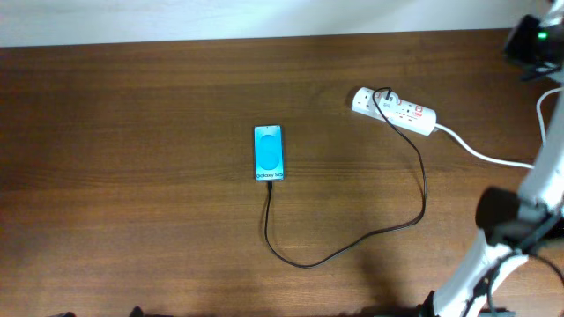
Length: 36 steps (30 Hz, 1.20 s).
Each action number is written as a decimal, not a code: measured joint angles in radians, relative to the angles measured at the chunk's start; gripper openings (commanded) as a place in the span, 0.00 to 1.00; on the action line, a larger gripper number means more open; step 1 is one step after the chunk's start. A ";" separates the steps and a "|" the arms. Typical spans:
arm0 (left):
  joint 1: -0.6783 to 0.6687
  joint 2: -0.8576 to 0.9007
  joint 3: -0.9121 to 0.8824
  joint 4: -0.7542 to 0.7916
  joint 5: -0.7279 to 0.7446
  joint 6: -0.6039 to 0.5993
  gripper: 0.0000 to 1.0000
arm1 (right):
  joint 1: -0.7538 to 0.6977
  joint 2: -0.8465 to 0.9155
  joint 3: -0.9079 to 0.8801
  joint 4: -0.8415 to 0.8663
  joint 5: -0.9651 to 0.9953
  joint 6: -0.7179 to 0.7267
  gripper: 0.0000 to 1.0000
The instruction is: Plug charger to phone and switch on socket
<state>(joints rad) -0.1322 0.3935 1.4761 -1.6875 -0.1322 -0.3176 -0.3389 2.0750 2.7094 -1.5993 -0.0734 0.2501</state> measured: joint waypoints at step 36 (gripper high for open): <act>0.056 -0.069 -0.288 0.566 -0.219 0.000 0.99 | 0.002 -1.383 -0.421 0.025 -0.156 -0.130 0.98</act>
<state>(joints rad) -0.0761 0.3244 1.1877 -1.1217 -0.3508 -0.3180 -0.3374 0.6918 2.2887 -1.5745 -0.2298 0.1200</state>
